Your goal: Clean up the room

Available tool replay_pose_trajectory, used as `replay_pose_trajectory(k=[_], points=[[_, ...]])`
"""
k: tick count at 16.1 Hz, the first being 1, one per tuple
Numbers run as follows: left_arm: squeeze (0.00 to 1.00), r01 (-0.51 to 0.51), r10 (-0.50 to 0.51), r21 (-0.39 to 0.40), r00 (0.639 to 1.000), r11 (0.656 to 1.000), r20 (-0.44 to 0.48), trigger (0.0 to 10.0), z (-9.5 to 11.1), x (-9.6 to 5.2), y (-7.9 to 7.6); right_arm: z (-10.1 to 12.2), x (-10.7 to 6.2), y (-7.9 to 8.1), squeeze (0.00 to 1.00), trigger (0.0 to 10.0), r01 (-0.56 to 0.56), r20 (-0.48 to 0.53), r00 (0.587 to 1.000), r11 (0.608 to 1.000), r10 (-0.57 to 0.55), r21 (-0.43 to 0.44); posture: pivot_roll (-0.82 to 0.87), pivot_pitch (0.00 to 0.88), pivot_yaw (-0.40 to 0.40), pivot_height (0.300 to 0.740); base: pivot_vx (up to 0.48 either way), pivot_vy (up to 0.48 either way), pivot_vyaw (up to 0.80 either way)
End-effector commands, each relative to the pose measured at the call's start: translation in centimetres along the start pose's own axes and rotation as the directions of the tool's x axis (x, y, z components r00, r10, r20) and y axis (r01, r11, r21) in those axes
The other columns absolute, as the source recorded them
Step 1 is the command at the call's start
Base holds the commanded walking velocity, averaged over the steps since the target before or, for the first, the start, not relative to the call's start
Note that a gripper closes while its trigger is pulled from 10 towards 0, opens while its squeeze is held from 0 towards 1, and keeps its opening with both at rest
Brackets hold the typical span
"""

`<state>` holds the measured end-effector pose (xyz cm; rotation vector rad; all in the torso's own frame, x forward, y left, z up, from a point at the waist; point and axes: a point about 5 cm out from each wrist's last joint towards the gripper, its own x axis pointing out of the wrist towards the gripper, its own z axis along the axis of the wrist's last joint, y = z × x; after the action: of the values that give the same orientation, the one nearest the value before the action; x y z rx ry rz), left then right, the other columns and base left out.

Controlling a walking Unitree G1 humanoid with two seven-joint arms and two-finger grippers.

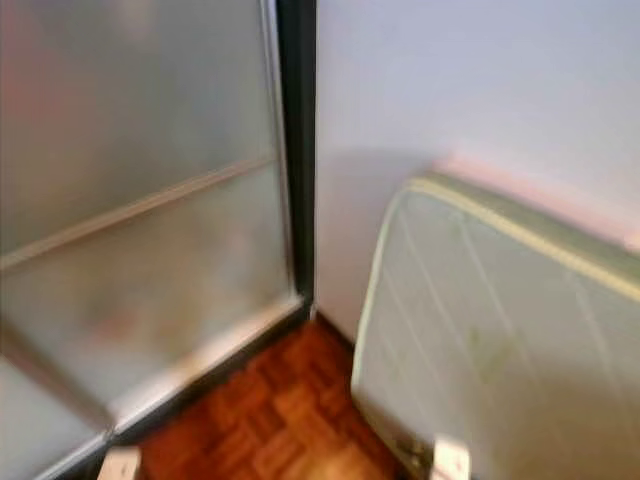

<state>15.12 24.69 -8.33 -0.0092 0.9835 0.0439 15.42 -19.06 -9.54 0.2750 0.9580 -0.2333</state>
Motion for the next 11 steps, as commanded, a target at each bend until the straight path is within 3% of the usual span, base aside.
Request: replay_pose_trajectory(k=[1, 4, 11], points=[[0.00, 0.002, -0.002, -0.002, 1.000, 1.000, -0.023, 10.0, -0.64, -0.08, -0.12, 0.43, 0.03, -0.38, 0.00, 10.0, 0.011, 0.013, 1.000, 1.000, -0.011, 0.003, 0.00, 0.000, -0.001, 0.740, -0.300, 0.000, 0.00], [0.00, 0.004, -0.003, 0.011, 1.000, 1.000, -0.031, 10.0, -0.66, -0.08, -0.09, 0.42, 0.03, -0.37, 0.00, 10.0, 0.012, 0.011, 1.000, 1.000, -0.012, 0.001, 0.00, 0.000, -0.003, 0.740, -0.290, 0.000, 0.00], [0.00, 0.012, -0.011, 0.003, 0.999, 1.000, -0.031, 10.0, -0.65, -0.08, -0.11, 0.47, 0.03, -0.28, 0.00, 10.0, 0.009, 0.021, 1.000, 1.000, -0.009, 0.016, 0.00, 0.000, -0.002, 0.740, 0.000, 0.000, 0.00]])
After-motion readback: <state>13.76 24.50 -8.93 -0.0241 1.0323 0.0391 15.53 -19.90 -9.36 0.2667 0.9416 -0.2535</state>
